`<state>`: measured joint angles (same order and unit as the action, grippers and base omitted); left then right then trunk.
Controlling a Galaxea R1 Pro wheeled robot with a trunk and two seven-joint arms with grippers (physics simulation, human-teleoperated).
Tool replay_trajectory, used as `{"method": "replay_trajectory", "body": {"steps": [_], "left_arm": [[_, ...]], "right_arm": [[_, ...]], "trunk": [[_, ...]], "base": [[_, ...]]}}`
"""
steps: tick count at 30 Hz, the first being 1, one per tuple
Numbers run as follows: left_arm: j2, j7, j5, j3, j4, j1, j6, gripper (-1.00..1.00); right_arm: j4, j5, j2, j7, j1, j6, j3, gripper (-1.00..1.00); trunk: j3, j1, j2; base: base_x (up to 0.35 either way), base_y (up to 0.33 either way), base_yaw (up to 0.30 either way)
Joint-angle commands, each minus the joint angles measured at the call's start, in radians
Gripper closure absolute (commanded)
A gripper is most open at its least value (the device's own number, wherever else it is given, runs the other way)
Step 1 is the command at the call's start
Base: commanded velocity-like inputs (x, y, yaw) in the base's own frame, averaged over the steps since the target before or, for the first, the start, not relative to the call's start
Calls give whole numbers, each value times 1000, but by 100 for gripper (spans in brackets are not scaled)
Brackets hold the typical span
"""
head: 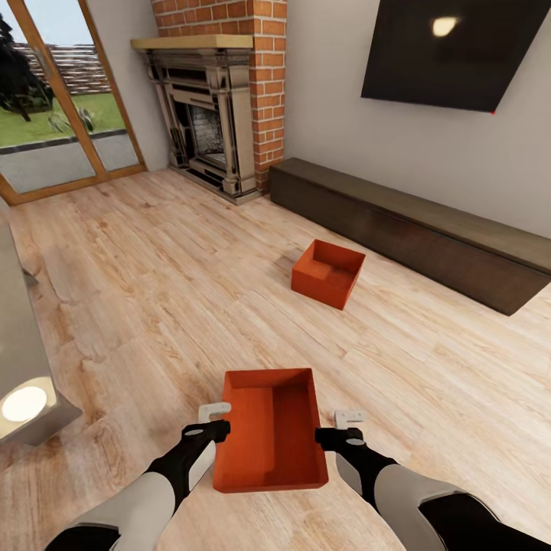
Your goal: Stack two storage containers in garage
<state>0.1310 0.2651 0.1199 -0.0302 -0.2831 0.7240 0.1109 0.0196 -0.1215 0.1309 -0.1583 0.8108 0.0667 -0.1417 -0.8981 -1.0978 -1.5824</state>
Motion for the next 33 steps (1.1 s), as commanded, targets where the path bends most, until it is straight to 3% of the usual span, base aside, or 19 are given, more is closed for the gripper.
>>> {"method": "replay_trajectory", "body": {"steps": [1,21,25,26,28,33], "left_arm": [[0,5,10,-4,-2,0,5,-100],[-5,6,6,-5,17,0,4,-100],[-4,6,-44,-8,25,0,6,-100],[-3,6,-93,-8,27,0,6,-100],[-3,6,-130,-7,26,0,6,-100],[-1,6,-154,-7,24,0,6,-100]], "right_arm": [[-1,-10,0,-3,1,4,-9,-100],[-1,-6,-7,-4,1,4,-9,-100],[-1,-6,-7,-4,1,5,-9,-100],[-1,-6,-6,-4,1,5,-10,-100],[-1,-6,-6,-4,1,5,-9,-100],[-1,-7,-7,-4,1,7,-9,-100]], "trunk": [[-4,-4,-8],[-67,-81,-148],[-79,-96,-176],[-82,-100,-183],[-88,-107,-197],[-104,-127,-232]], "base": [[0,0,0],[0,0,0],[0,0,0],[0,0,0],[0,0,0],[0,0,0]]}}
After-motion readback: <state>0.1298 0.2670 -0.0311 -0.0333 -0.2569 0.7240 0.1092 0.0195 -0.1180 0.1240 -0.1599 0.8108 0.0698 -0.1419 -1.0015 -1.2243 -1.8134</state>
